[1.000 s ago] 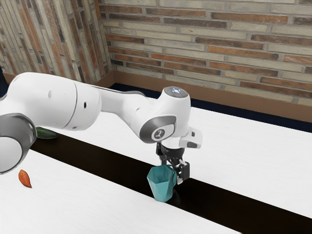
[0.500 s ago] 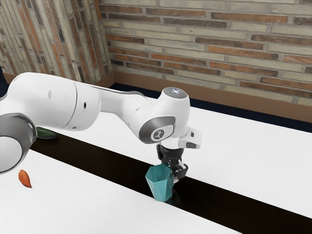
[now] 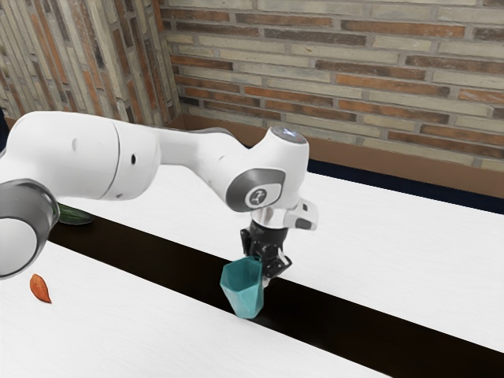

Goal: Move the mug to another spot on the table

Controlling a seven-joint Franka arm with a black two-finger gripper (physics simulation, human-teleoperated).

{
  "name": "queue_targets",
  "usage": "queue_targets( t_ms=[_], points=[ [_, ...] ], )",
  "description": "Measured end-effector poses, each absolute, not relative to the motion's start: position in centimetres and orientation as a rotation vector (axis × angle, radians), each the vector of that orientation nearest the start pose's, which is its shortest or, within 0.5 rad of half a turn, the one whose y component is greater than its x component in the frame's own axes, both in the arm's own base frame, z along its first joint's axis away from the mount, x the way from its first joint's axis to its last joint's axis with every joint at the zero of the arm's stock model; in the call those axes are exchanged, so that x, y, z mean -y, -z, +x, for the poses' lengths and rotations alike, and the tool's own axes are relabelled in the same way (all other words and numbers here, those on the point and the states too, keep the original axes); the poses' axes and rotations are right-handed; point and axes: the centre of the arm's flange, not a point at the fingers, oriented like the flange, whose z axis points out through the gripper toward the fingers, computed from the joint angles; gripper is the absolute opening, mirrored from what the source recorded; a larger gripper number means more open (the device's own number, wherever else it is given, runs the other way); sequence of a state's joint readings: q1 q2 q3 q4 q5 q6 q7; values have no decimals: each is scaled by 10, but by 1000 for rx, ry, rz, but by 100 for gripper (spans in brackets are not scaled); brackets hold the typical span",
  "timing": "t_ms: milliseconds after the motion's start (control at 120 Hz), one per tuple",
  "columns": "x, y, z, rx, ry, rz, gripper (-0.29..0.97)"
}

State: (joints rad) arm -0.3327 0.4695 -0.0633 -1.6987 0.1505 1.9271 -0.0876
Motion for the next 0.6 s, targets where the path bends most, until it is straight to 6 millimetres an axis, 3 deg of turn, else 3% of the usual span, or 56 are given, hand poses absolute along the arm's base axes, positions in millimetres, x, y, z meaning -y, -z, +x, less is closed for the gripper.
queue_targets(
  t_ms=[600],
  points=[
    [168, -299, 633, -284, -488, -2918, 5]
  ],
)
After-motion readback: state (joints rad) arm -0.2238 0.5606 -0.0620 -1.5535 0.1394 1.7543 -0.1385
